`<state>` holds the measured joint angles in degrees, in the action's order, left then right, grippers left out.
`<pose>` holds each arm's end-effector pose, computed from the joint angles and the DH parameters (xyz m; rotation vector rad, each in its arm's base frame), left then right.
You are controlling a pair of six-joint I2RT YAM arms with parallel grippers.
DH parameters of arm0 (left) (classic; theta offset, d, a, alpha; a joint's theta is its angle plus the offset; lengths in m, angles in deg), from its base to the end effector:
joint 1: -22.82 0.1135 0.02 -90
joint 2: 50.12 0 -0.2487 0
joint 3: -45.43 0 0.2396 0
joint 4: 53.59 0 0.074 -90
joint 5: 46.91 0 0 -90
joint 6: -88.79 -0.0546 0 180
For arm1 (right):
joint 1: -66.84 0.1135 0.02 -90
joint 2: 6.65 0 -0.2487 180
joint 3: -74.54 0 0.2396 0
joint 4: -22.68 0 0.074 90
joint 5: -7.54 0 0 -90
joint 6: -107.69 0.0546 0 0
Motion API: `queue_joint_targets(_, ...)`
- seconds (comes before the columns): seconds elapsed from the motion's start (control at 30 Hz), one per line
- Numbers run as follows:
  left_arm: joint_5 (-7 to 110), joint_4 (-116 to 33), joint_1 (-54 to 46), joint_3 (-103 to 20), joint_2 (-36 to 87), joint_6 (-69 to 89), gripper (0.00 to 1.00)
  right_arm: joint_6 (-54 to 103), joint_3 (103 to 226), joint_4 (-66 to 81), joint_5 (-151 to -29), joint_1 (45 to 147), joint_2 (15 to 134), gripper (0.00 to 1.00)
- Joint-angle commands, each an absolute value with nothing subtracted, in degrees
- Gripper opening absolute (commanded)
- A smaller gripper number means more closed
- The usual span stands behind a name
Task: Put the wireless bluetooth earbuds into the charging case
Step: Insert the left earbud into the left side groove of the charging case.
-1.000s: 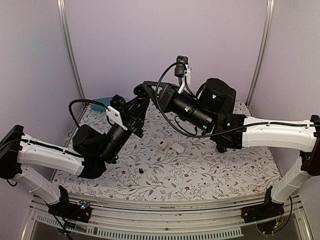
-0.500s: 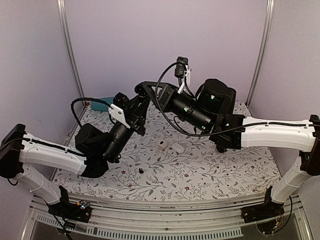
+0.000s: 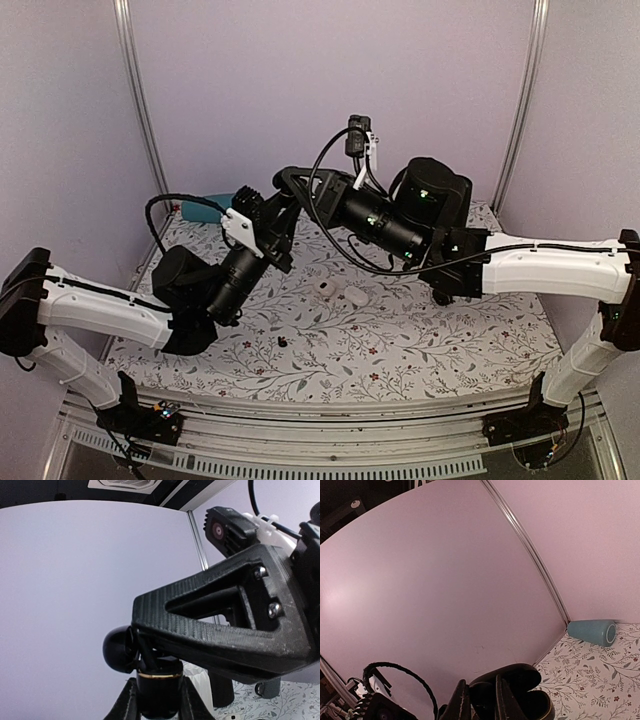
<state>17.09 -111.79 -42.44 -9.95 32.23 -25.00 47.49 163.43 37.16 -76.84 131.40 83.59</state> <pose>0.1497 -0.2676 0.3151 0.4143 1.0137 -0.4183 0.1705 0.3459 0.3857 -0.3516 1.4272 1.3070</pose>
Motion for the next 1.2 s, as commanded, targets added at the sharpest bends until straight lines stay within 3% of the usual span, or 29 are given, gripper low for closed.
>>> queue_joint_targets(0.0, 18.04, -111.69, -43.16, -11.87, 30.66, -24.74, 0.0, 47.42, 162.57, 35.7, -78.51, 131.45, 84.47, 0.04)
queue_joint_targets(1.17, 16.7, -108.13, -40.27, -12.55, 26.96, -14.87, 0.0, 43.64, 161.07, 35.14, -80.88, 131.48, 84.21, 0.08)
